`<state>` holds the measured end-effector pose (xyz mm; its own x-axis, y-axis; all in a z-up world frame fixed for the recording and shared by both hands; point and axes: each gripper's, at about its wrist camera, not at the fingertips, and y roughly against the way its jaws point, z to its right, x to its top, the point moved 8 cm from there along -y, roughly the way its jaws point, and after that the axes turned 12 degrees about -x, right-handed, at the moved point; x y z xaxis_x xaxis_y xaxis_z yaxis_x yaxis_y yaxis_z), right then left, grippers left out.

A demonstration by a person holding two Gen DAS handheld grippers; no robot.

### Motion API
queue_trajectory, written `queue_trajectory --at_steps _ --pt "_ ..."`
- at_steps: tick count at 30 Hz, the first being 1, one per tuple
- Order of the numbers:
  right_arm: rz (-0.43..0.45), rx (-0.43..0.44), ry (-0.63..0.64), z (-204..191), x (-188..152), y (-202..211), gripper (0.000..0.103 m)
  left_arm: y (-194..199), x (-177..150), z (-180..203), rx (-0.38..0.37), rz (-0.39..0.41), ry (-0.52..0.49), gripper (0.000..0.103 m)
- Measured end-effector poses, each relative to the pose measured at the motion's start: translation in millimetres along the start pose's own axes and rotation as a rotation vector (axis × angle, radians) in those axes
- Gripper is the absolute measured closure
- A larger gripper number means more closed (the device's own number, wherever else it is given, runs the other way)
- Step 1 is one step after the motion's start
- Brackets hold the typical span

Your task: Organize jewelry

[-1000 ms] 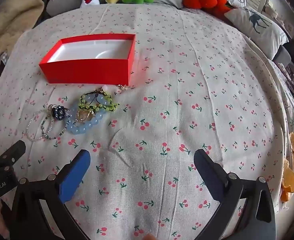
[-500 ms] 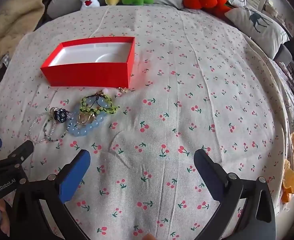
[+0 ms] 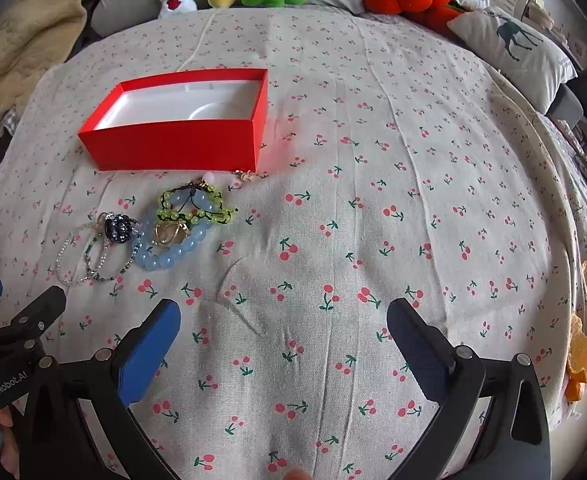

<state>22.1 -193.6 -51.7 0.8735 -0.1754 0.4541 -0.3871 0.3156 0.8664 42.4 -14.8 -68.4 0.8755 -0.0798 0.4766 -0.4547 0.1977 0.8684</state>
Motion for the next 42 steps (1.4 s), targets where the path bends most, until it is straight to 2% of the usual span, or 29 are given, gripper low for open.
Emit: queue_trajectory --at_steps 42 --pt "-0.024 0.032 -0.002 -3.7 -1.7 -2.4 0.0 1.7 6.9 3.1 0.007 0.005 -0.002 0.0"
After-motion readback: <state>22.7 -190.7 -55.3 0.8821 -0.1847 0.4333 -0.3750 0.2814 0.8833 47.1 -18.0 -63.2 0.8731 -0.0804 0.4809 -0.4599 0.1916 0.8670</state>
